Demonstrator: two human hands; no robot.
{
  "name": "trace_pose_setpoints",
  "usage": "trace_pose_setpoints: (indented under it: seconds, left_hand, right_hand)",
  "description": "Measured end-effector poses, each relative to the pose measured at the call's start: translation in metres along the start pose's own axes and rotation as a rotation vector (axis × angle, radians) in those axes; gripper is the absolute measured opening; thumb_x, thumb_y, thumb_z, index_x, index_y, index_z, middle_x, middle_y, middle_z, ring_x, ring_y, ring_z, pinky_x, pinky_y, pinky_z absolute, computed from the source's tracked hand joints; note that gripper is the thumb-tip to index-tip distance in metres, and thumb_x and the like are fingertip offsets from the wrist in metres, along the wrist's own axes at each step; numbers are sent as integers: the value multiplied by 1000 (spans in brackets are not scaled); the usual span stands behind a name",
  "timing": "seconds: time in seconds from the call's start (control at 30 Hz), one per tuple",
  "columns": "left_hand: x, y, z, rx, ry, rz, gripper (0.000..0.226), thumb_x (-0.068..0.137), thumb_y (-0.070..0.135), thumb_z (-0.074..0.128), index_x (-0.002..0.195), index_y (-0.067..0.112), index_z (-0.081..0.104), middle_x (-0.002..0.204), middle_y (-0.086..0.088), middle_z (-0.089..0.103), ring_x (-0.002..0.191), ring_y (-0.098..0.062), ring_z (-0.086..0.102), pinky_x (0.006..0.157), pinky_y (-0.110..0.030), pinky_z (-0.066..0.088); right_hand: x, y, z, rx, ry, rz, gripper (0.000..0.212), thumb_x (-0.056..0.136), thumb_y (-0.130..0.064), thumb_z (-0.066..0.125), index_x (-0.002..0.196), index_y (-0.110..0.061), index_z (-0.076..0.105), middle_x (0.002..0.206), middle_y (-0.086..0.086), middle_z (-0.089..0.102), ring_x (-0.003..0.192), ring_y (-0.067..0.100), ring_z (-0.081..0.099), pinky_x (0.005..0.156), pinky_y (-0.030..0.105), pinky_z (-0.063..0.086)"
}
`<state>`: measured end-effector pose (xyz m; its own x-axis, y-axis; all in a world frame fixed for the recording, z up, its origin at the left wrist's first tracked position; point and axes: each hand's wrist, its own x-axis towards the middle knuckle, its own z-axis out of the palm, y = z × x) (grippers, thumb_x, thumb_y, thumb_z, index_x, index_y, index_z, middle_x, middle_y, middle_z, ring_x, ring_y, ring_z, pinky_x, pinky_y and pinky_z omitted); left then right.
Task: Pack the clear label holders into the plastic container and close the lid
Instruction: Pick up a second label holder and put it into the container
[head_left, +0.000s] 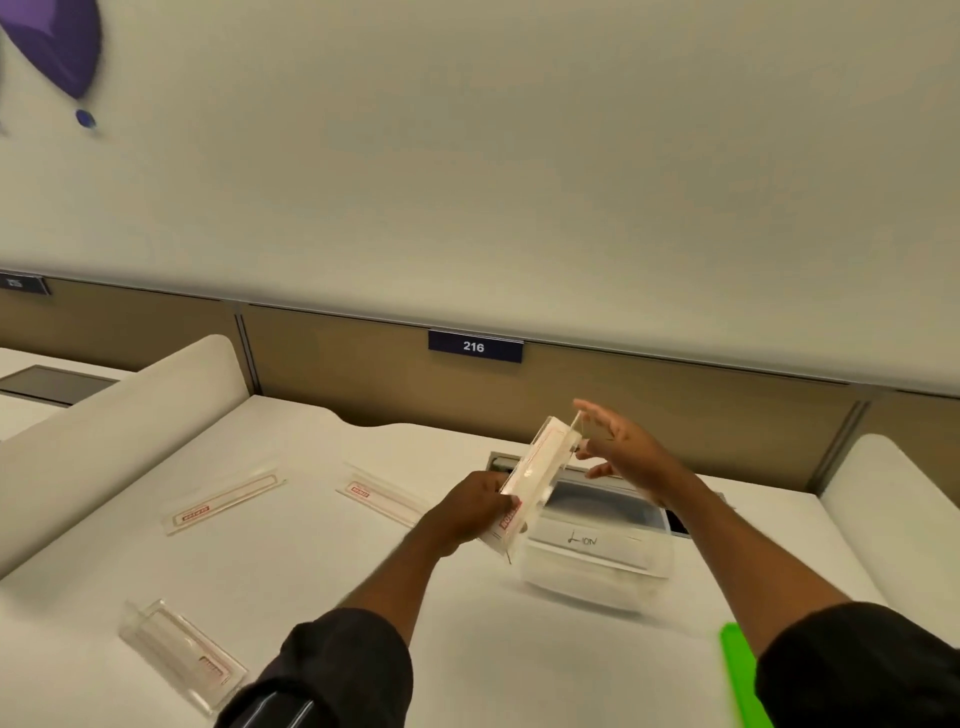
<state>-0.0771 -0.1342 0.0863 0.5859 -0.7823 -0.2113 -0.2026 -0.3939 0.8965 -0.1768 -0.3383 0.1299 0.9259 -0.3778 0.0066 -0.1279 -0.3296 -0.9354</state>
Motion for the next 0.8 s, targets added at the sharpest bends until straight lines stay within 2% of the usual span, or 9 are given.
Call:
trace_pose_setpoints:
  seconds: [0.07, 0.17, 0.23, 0.3, 0.4, 0.47, 0.6, 0.73, 0.8]
  left_hand:
    - [1, 7, 9, 12, 0, -4, 35, 96, 14, 49, 130, 15, 59, 112, -4, 69, 83, -15, 68, 63, -17, 51]
    - [0, 12, 19, 10, -4, 1, 36, 94, 12, 49, 127, 16, 62, 116, -7, 68, 86, -18, 69, 68, -21, 53]
    - [0, 15, 24, -28, -9, 25, 35, 93, 14, 52, 125, 20, 65, 115, -5, 69, 87, -20, 70, 72, -29, 57]
    - [-1, 17, 25, -121, 9, 42, 33, 93, 14, 57, 123, 21, 66, 112, -4, 70, 86, -19, 68, 68, -33, 58]
    - [0, 22, 25, -259, 79, 47, 26, 93, 15, 61, 117, 20, 69, 110, -7, 70, 85, -20, 67, 71, -41, 58]
    - [1, 25, 22, -327, 122, 36, 23, 93, 27, 60, 107, 15, 74, 103, -12, 73, 83, -24, 67, 73, -41, 57]
    - [10, 26, 10, -501, 173, -1, 51, 92, 49, 52, 105, 3, 72, 101, -13, 75, 89, -27, 72, 75, -34, 59]
    - [22, 26, -1, -550, 202, 69, 42, 92, 38, 57, 102, -1, 71, 104, -17, 73, 101, -33, 68, 91, -40, 55]
    - [27, 27, -2, -559, 230, 93, 37, 93, 33, 58, 99, -1, 72, 103, -19, 72, 103, -34, 67, 93, -40, 54]
  right_hand:
    - [-5, 10, -13, 34, -24, 32, 50, 92, -13, 58, 139, -23, 45, 116, 0, 63, 95, 23, 62, 75, 34, 57]
    - [-9, 22, -28, 27, 32, 30, 46, 90, -10, 61, 134, -16, 51, 109, 5, 65, 92, 19, 64, 79, 35, 56]
    - [-13, 27, -37, 34, 83, 30, 41, 88, -7, 63, 128, -13, 56, 102, 5, 66, 87, 14, 64, 75, 25, 54]
    - [-15, 32, -43, 69, 111, 45, 31, 87, -7, 65, 117, -13, 63, 97, 6, 67, 83, 12, 62, 72, 20, 51]
    - [-17, 40, -52, 202, 106, 86, 21, 85, -7, 66, 105, -14, 67, 96, 11, 68, 85, 19, 63, 78, 35, 51]
    - [-16, 43, -55, 292, 131, 105, 20, 84, -6, 67, 104, -10, 67, 92, 8, 65, 82, 20, 61, 76, 39, 51]
    - [-13, 41, -56, 390, 239, 122, 21, 84, -7, 68, 105, -6, 66, 85, 7, 63, 77, 19, 58, 74, 41, 52]
    - [-8, 40, -55, 431, 321, 137, 25, 85, -8, 68, 109, -7, 63, 87, 8, 65, 78, 21, 60, 74, 43, 55]
    - [-6, 40, -55, 457, 351, 133, 30, 84, -7, 68, 113, -8, 61, 88, 8, 64, 75, 21, 61, 74, 43, 55]
